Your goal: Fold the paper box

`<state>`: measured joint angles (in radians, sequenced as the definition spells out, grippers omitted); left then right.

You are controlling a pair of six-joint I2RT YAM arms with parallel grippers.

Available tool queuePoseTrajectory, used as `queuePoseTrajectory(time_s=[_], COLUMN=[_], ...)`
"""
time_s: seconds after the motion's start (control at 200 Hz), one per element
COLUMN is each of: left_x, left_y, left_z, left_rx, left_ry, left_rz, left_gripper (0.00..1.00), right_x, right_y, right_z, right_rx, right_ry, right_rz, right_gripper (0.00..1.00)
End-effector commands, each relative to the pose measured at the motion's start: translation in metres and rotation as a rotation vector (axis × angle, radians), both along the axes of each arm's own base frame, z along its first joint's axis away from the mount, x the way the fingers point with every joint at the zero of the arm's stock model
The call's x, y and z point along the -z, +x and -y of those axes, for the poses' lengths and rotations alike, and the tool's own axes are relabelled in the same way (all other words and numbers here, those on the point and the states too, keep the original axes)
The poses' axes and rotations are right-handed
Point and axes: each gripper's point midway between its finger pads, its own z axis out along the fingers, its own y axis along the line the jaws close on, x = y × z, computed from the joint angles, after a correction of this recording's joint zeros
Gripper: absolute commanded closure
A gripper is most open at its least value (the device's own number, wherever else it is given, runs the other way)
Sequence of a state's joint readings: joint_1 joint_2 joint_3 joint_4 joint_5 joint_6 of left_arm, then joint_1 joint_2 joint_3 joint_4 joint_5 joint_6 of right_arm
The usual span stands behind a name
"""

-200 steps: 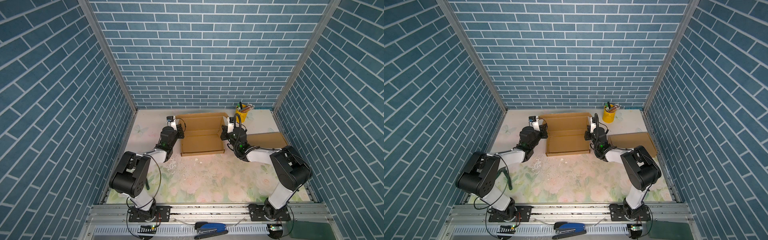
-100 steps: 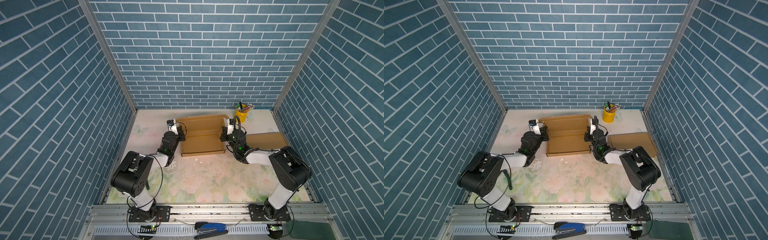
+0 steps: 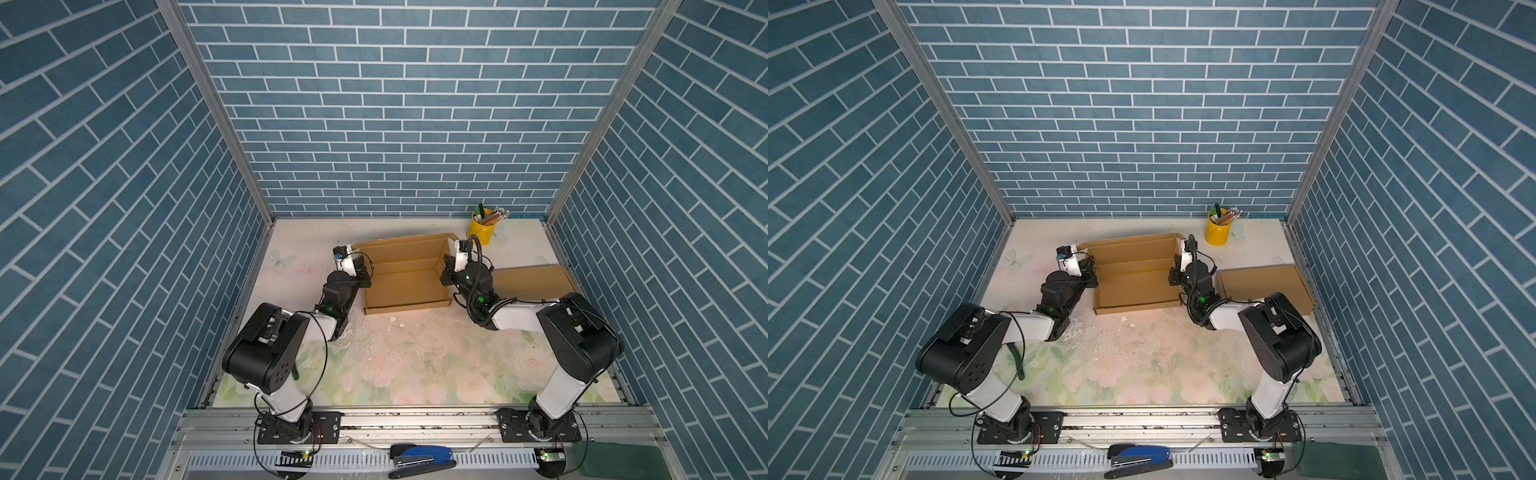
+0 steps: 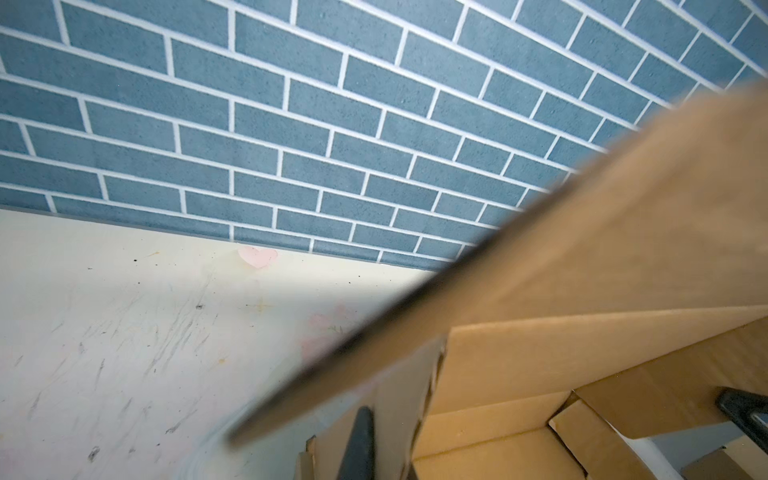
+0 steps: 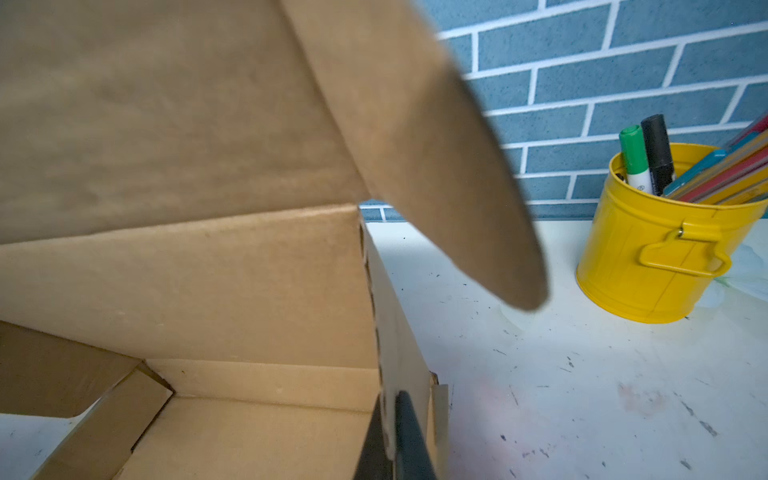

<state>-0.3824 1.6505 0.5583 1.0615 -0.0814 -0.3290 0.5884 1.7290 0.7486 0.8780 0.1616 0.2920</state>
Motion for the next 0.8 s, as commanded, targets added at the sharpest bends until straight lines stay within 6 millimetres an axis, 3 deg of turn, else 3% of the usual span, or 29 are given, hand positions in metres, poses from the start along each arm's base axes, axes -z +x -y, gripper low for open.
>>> queuePoseTrajectory(time_s=[0.0,0.375,0.795], left_x=[0.052,0.078,0.086], left_y=[-0.02,-0.038,-0.043], left_z=[0.021,0.011,0.01], left_rx=[0.088,0.084,0.089], left_ry=[0.028,0.074,0.084], left_rz=[-0.163,-0.206,-0.216], left_gripper=[0.93,0.93,0.92], right_x=[0.032,0.041,0.058], right_y=[-0.015,-0.022,-0.035], right_z=[-0.008,-0.008,0.001], right_rx=[-0.043,-0.069,-0.155], right_ry=[0.002,-0.01,-0.016], right_rz=[-0.099,-0.121,-0.219], right_gripper=[1.0,1.0,1.0])
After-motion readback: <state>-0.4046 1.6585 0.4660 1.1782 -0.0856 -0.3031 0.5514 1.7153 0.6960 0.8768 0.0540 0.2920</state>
